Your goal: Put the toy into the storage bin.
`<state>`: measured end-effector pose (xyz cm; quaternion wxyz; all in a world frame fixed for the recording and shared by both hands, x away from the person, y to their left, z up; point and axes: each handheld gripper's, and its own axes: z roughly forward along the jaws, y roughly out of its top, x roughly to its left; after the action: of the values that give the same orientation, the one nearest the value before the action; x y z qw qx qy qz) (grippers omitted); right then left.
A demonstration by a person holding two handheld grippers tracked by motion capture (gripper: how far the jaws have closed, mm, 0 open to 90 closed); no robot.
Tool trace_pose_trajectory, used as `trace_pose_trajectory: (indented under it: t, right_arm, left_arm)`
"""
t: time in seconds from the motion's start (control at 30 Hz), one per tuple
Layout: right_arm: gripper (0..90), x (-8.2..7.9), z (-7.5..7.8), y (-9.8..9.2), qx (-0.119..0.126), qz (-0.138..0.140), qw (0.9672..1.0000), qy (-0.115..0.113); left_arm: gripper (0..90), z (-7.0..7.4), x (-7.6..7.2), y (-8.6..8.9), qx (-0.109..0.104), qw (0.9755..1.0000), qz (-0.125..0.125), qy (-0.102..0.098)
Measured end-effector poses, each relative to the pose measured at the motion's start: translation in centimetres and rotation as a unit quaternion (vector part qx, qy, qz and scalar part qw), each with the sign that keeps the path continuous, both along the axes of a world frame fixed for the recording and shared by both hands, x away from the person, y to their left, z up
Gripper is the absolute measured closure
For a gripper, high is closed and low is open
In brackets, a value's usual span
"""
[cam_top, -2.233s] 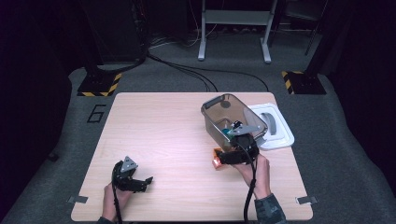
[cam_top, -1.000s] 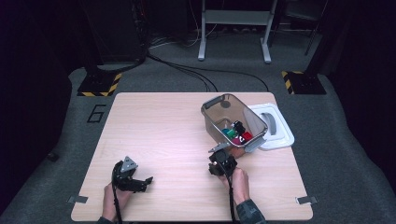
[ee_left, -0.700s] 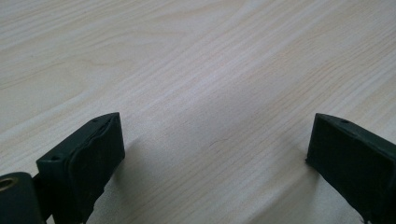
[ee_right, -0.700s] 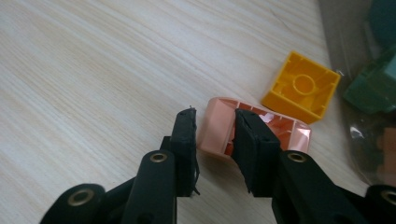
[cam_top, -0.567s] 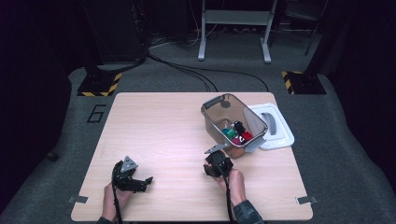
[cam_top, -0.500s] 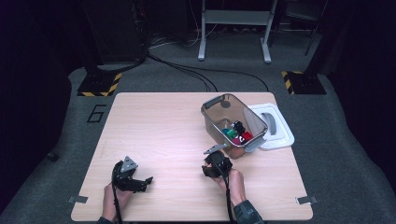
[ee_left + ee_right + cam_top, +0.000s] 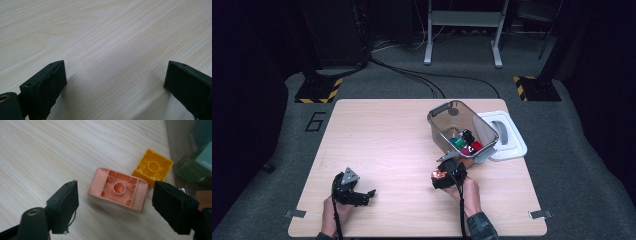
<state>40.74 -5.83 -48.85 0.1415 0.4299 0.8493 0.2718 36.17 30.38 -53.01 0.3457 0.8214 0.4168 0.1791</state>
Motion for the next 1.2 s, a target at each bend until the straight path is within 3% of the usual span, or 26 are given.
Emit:
trace_pose_trajectory:
  t: [0.27,0.43,0.5,0.53,0.6,0.67,0.73,0.87,1.07,1.2]
  right_arm:
    - [20.7,-0.1,-0.9,0.6,0.002,-0.005,0.9995,0.03]
    - [22.6,-1.1,-1.0,1.6,0.026,0.032,0.9983,0.041]
    - [21.2,-1.3,-0.5,1.8,0.029,0.048,0.9982,0.021]
    - [21.2,-1.3,-0.5,1.8,0.029,0.048,0.9982,0.021]
    - [19.3,-0.5,-0.2,1.6,0.034,0.06,0.9976,0.005]
    - [18.4,-0.3,-0.2,1.7,0.034,0.066,0.9973,0.006]
    - [17.9,0.0,-0.2,2.1,0.027,0.086,0.9959,0.001]
    - [15.5,0.7,-1.0,2.9,0.005,0.128,0.9917,0.011]
    - [22.4,0.9,-1.5,3.0,-0.005,0.129,0.9914,0.02]
    - [31.9,0.6,-1.7,3.0,-0.01,0.115,0.9932,0.015]
  left_arm:
    - [3.7,0.0,0.0,0.0,0.001,1.0,0.0,-0.001]
    - [3.7,0.0,0.0,0.0,0.0,1.0,0.0,0.0]
    - [3.7,0.0,0.0,0.0,0.0,1.0,0.0,0.0]
    - [3.7,0.0,0.0,0.0,0.0,1.0,0.0,0.0]
    - [3.7,0.0,0.0,0.0,0.002,1.0,-0.001,-0.001]
    - [3.7,0.0,0.0,0.0,0.0,1.0,0.0,0.0]
    - [3.7,0.0,0.0,0.0,0.001,1.0,0.0,0.0]
    - [3.7,0.0,0.0,0.0,0.0,1.0,0.0,0.0]
    - [3.7,0.0,0.0,0.0,0.0,1.0,0.0,0.0]
    - [3.8,0.0,0.0,0.0,0.0,1.0,0.0,0.0]
